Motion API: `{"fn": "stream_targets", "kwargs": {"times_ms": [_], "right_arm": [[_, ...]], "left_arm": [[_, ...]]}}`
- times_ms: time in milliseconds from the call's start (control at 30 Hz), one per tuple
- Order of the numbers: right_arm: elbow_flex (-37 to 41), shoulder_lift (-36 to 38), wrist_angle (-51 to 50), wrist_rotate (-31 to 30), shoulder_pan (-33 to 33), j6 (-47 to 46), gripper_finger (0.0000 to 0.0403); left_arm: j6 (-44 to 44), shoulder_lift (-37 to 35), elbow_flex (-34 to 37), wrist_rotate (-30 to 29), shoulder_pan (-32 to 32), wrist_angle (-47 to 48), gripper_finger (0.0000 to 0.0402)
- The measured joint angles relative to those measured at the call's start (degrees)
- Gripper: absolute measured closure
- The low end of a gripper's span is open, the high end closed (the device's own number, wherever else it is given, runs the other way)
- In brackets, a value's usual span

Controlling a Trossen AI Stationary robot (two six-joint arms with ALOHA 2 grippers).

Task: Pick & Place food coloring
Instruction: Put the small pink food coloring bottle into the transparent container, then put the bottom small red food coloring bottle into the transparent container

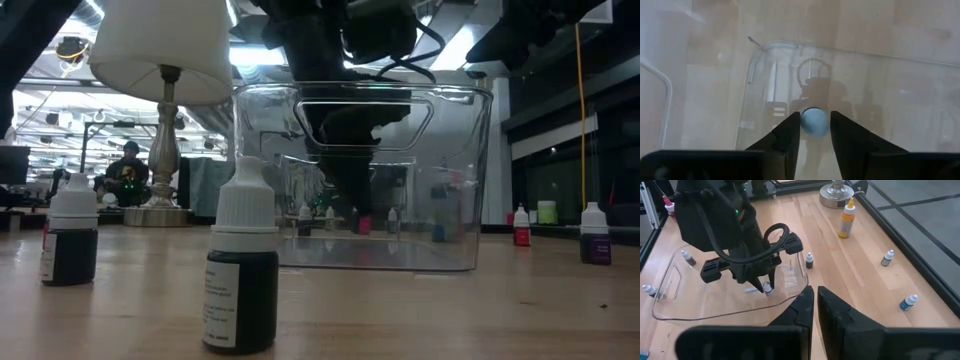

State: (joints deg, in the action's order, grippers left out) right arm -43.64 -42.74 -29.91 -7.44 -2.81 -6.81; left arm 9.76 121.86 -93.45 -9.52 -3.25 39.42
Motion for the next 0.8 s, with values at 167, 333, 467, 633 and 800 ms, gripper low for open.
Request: {"fn": "stream_targets", "kwargs": {"times_ms": [167, 333, 467, 633, 800], "right_arm": [[0.00, -0.02, 0.00, -0.02, 0.00, 0.00, 0.0375], [0.00, -0.01, 0.00, -0.02, 0.00, 0.00, 0.0375], [0.00, -0.02, 0.00, 0.00, 0.00, 0.00, 0.0375], [0.00, -0.01, 0.03, -0.02, -0.01, 0.00, 0.0375], [0.00, 0.00, 0.00, 0.00, 0.00, -0.04, 0.0375]], "left_arm": [[-0.01, 0.00, 0.00, -0.41, 0.00, 0.12, 0.0278], [0.19, -0.60, 0.00, -0.35, -0.03, 0.57, 0.0273], [0.56, -3.02, -0.04, -1.02, -0.15, 2.13, 0.0272], [1.41, -8.39, -0.04, -2.21, -0.51, 5.09, 0.0272], [3.18, -15.78, -0.04, -5.17, -2.52, 11.83, 0.0272]]}}
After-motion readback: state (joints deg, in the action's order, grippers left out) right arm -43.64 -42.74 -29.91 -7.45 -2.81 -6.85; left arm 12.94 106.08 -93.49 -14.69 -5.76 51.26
